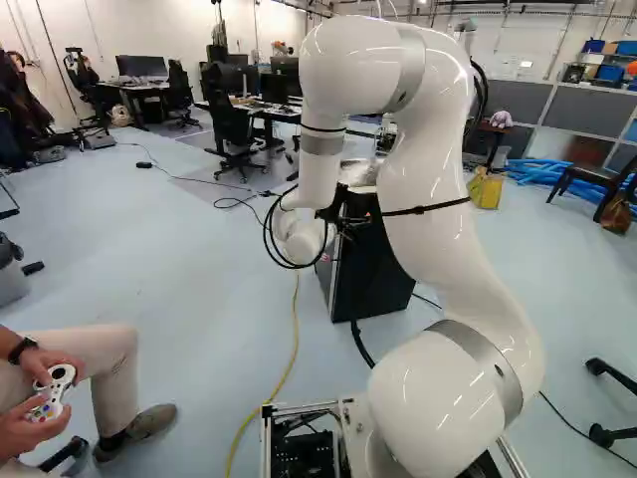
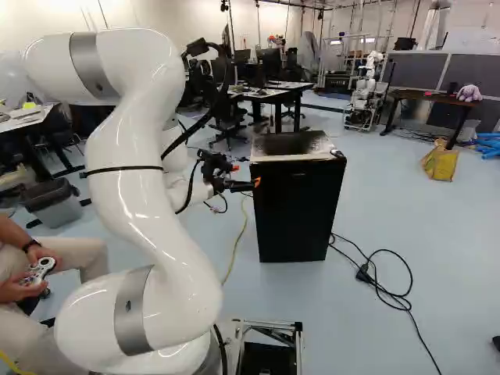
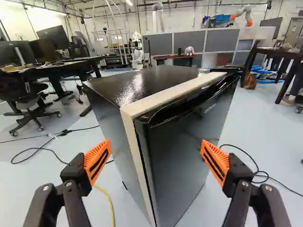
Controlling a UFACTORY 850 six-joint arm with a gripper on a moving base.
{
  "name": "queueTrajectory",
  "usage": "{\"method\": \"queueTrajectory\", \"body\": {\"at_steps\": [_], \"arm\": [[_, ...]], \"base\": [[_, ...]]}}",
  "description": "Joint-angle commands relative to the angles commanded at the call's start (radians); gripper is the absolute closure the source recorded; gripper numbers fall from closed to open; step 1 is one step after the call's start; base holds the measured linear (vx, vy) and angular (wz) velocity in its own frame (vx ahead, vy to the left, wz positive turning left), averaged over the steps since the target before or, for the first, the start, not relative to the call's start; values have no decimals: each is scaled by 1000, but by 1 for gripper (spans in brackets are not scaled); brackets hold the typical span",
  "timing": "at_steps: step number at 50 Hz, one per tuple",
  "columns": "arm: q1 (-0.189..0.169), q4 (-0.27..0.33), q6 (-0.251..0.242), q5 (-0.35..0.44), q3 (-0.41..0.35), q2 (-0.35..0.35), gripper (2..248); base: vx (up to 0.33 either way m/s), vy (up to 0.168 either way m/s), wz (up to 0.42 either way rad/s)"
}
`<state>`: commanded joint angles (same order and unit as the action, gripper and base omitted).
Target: Grab a drink from the fridge
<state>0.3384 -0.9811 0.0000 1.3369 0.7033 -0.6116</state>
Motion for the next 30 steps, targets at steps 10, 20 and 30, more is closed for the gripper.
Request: {"method": "queueTrajectory", "body": {"at_steps": [10,20,30], "arm": [[-4,0,0,0,19,-12,3],[-9,0,0,0,31,-19,3],[-15,0,0,0,36,-22,3]], "base": [[0,0,0],[0,0,0],[0,0,0]]}}
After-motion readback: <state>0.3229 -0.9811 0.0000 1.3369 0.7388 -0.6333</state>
